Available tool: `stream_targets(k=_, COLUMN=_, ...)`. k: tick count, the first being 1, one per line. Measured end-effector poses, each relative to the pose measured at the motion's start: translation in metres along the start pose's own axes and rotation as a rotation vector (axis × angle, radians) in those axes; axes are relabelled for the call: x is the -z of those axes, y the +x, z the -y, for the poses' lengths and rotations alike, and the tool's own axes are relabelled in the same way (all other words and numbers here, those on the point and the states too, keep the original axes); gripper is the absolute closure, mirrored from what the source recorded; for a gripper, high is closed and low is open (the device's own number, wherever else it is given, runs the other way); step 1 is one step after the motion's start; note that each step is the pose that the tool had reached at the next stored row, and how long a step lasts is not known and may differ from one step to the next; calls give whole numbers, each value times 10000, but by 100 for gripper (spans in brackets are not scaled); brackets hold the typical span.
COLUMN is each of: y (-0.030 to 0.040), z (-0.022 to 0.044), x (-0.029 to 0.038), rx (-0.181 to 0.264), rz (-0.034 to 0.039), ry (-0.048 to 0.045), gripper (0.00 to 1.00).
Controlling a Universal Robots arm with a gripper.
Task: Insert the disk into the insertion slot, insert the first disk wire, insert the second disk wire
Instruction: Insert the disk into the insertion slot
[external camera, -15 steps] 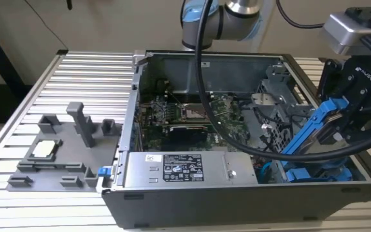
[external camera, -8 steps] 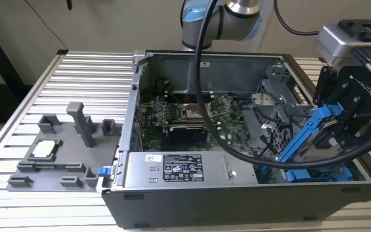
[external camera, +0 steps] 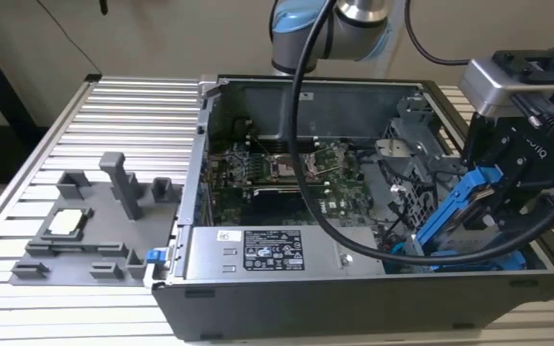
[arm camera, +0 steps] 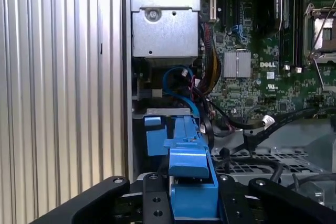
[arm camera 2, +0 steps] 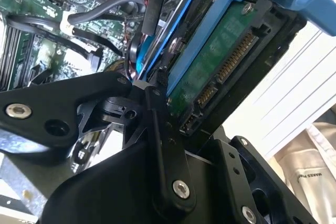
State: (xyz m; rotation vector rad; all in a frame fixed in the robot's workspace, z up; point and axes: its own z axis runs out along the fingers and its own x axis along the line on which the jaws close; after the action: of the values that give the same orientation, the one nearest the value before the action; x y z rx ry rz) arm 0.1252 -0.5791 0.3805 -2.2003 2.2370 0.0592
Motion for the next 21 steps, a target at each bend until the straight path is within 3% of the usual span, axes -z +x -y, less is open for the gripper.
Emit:
stream_targets(k=4, y=1, z=1, x=-50, rx=-5, rz=7, ry=0, gripper=67)
stream_targets(k=11, y=1, z=1, x=-51, rx=-5, rz=17, ry=-1, gripper=67)
stream_targets(k=13, y=1, z=1, x=-51, rx=-5, rz=21, ry=0, gripper=66)
stream_targets(k=14, y=1, z=1, x=-51, rx=-4, rz=23, ry=0, gripper=59)
stream_targets(k=21, y=1, z=1, x=-39, rx=-4, rz=30, ry=0, gripper=59)
